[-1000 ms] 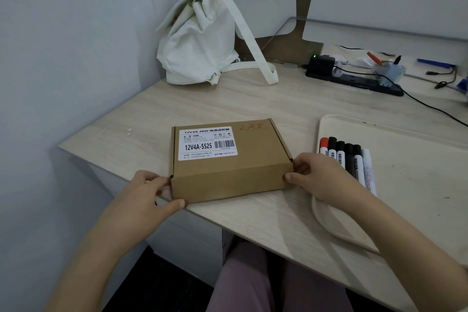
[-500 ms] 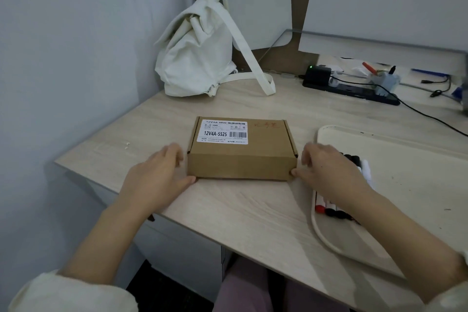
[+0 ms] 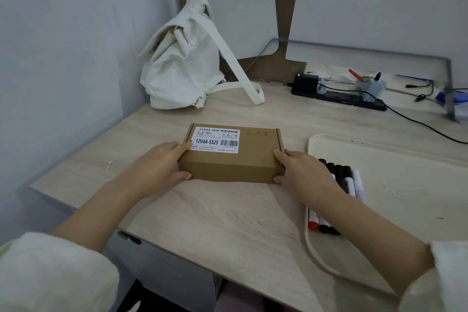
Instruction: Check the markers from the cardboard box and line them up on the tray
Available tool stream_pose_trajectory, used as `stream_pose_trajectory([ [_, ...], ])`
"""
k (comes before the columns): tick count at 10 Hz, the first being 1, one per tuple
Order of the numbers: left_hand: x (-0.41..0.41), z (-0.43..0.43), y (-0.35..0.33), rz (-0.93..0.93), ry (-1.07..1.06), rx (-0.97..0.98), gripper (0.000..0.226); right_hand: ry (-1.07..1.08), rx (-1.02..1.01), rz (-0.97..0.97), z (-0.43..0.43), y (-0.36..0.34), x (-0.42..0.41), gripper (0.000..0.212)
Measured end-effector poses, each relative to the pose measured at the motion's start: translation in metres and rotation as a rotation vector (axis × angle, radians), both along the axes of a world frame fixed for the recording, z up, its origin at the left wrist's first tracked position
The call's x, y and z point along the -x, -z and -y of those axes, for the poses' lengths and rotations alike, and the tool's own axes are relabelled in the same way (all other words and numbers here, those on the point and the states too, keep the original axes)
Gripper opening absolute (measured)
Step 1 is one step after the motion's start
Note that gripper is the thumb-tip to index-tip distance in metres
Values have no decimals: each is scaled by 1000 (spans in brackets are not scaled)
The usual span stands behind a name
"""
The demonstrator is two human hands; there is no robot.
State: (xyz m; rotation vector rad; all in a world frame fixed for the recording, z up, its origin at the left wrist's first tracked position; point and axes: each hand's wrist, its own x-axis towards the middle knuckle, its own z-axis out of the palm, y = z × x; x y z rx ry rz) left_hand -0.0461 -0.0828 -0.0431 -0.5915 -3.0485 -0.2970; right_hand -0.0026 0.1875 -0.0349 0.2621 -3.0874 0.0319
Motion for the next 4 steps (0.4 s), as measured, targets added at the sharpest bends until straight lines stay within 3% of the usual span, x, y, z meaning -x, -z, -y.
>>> stream_pose_trajectory([
  [3,12,-19,7,-31,45,17,68,-20,-132,-13,2,-9,-23,24],
  [4,11,-28,0,22,48,44,71,30,35,-43,-8,-21,-37,39],
])
